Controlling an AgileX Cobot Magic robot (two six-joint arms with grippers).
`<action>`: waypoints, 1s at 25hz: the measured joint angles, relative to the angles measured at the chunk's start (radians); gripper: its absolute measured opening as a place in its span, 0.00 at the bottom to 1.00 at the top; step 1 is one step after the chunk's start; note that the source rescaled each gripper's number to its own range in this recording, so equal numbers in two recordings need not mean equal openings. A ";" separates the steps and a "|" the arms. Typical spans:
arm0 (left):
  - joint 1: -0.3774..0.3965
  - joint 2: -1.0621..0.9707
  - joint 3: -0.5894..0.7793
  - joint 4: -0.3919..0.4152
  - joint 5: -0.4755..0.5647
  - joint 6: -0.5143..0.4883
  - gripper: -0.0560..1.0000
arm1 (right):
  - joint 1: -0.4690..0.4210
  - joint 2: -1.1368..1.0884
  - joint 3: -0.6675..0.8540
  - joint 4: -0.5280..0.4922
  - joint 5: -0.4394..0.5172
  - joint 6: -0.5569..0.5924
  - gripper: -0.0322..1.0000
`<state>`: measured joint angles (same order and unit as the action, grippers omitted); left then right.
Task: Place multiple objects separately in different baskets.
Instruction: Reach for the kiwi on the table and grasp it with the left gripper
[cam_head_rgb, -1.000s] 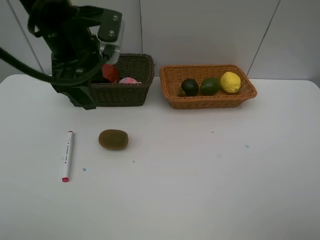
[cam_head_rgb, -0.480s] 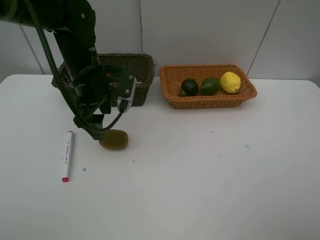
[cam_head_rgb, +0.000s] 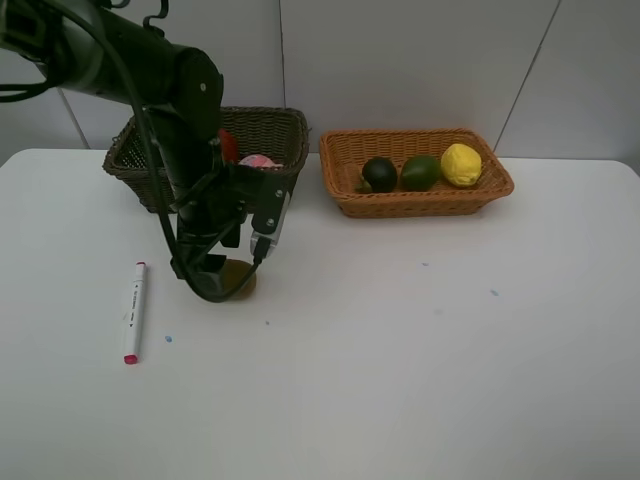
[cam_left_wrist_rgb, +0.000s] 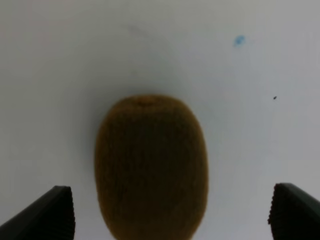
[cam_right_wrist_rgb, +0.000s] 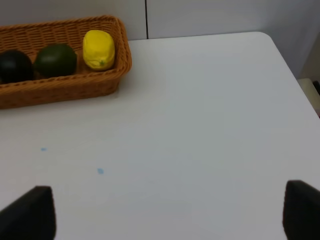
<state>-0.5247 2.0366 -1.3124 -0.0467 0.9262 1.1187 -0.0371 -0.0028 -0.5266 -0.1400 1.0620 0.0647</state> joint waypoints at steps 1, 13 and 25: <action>0.000 0.006 0.000 0.001 -0.003 0.003 1.00 | 0.000 0.000 0.000 0.000 0.000 0.000 0.99; 0.000 0.071 0.000 0.027 -0.050 0.011 0.99 | 0.000 0.000 0.000 0.000 0.000 0.000 0.99; 0.000 0.071 0.000 0.033 -0.050 0.012 0.65 | 0.000 0.000 0.000 0.000 0.000 0.000 0.99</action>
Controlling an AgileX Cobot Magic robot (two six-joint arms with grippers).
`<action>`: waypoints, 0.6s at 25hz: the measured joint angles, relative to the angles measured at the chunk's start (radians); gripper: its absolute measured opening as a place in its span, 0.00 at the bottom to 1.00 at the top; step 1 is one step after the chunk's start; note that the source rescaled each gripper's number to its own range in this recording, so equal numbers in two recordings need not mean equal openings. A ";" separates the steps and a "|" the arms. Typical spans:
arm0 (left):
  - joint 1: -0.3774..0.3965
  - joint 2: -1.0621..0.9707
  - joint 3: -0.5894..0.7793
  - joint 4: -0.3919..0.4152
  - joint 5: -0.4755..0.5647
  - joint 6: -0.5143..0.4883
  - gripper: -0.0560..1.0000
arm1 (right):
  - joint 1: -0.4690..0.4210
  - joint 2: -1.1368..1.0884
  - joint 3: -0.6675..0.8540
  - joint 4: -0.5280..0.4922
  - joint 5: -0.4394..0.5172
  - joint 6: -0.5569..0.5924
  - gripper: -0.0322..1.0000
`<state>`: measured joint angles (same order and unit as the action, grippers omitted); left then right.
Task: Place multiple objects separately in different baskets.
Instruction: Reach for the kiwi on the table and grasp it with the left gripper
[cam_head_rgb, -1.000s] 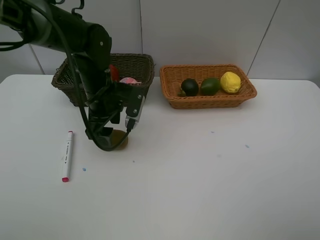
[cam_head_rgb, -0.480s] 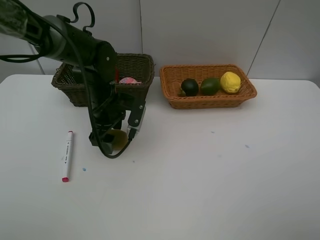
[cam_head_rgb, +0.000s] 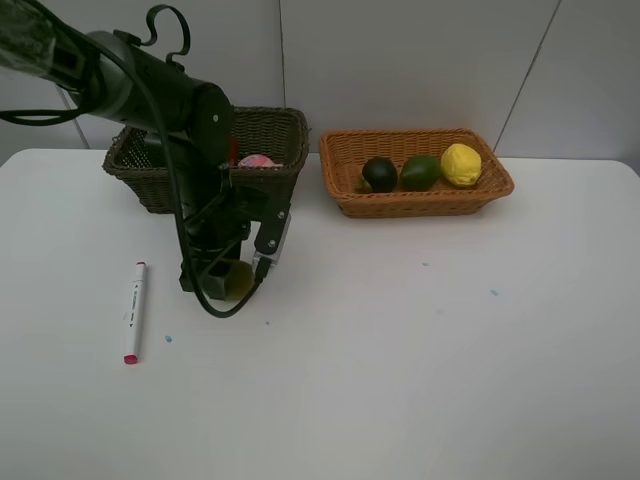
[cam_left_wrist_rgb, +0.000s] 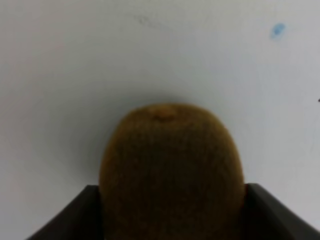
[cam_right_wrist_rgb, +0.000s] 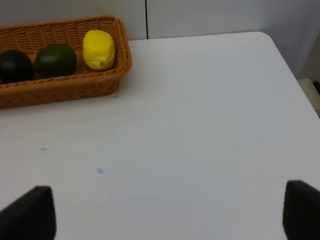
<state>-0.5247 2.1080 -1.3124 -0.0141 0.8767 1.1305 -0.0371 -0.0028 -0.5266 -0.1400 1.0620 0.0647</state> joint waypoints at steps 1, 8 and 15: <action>0.000 0.000 0.000 0.000 0.000 0.000 0.65 | 0.000 0.000 0.000 0.000 0.000 0.000 0.99; 0.000 0.000 0.000 0.000 0.002 -0.003 0.65 | 0.000 0.000 0.000 0.000 0.000 0.000 0.99; 0.000 0.000 0.000 0.000 0.003 -0.013 0.65 | 0.000 0.000 0.000 0.000 0.000 0.000 0.99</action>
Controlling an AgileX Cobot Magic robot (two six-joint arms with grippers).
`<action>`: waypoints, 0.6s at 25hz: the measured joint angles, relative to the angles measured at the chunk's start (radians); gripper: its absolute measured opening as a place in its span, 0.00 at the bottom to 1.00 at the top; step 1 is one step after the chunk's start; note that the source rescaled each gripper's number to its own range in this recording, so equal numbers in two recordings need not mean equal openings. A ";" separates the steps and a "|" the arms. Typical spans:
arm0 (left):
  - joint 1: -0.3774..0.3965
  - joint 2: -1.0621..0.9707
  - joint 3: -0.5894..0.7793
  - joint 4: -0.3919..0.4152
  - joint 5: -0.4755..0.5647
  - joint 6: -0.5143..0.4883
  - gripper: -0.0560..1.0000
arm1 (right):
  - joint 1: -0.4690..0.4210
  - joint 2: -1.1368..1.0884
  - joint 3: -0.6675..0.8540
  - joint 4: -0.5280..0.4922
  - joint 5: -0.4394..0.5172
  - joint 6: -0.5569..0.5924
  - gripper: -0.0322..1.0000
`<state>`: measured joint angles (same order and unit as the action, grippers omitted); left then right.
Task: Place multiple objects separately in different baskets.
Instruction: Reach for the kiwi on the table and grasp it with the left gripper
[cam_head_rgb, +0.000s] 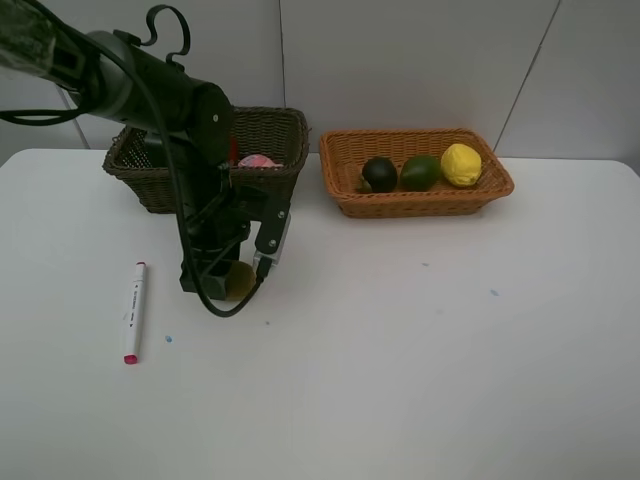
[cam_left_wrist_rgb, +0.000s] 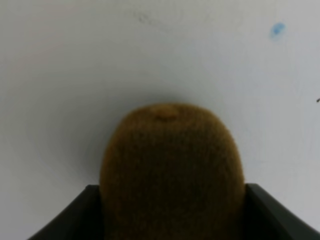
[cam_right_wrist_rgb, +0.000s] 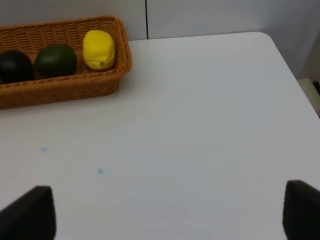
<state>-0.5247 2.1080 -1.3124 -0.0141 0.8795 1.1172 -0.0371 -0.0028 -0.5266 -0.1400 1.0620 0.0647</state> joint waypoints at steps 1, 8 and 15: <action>0.000 0.000 0.000 0.000 0.000 0.000 0.65 | 0.000 0.000 0.000 0.000 0.000 0.000 0.99; 0.000 -0.015 0.000 0.000 0.000 -0.001 0.65 | 0.000 0.000 0.000 0.000 0.000 0.000 0.99; 0.000 -0.125 -0.028 -0.005 0.016 -0.003 0.65 | 0.000 0.000 0.000 0.000 0.000 0.000 0.99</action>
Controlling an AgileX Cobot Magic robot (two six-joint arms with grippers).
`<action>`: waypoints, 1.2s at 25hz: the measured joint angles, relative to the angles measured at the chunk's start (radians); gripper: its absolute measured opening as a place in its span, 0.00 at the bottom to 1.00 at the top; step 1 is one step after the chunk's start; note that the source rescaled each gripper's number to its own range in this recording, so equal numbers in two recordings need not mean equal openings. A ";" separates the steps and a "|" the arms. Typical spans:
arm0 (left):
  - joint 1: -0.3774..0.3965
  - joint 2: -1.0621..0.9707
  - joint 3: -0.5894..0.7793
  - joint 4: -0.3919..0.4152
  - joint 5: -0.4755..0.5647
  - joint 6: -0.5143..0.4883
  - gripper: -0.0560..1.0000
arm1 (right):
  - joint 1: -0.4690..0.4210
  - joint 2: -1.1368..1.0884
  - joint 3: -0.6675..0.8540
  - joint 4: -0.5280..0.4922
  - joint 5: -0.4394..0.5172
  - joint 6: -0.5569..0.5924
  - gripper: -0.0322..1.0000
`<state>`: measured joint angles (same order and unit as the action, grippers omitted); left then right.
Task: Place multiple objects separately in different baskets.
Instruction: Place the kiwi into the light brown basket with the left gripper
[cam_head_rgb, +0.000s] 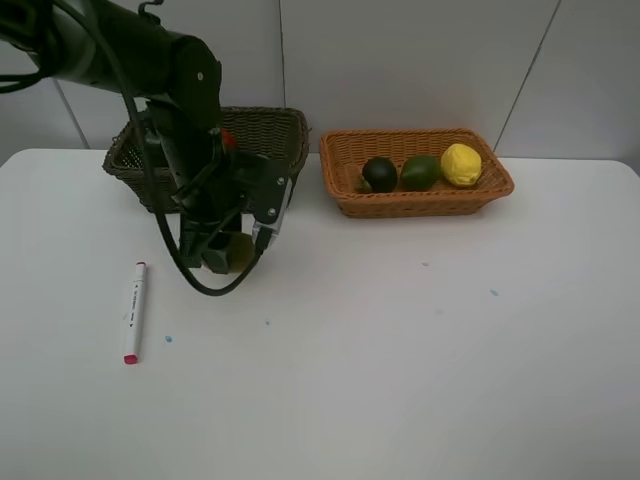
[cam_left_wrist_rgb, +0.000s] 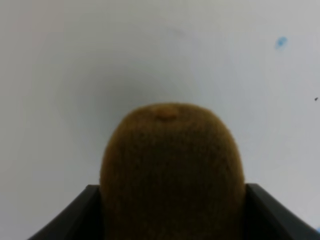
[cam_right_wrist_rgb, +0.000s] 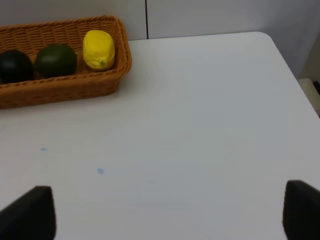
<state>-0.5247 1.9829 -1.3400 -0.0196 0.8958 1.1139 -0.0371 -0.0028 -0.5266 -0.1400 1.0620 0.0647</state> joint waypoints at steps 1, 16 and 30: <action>0.000 -0.021 -0.011 -0.003 0.000 -0.001 0.65 | 0.000 0.000 0.000 0.000 0.000 0.000 0.99; -0.068 -0.095 -0.242 -0.079 -0.200 -0.003 0.65 | 0.000 0.000 0.000 0.000 0.000 0.000 0.99; -0.093 0.223 -0.631 -0.082 -0.413 -0.359 0.65 | 0.000 0.000 0.000 0.000 0.000 0.000 0.99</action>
<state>-0.6177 2.2054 -1.9705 -0.1019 0.4828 0.7546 -0.0371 -0.0028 -0.5266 -0.1400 1.0620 0.0647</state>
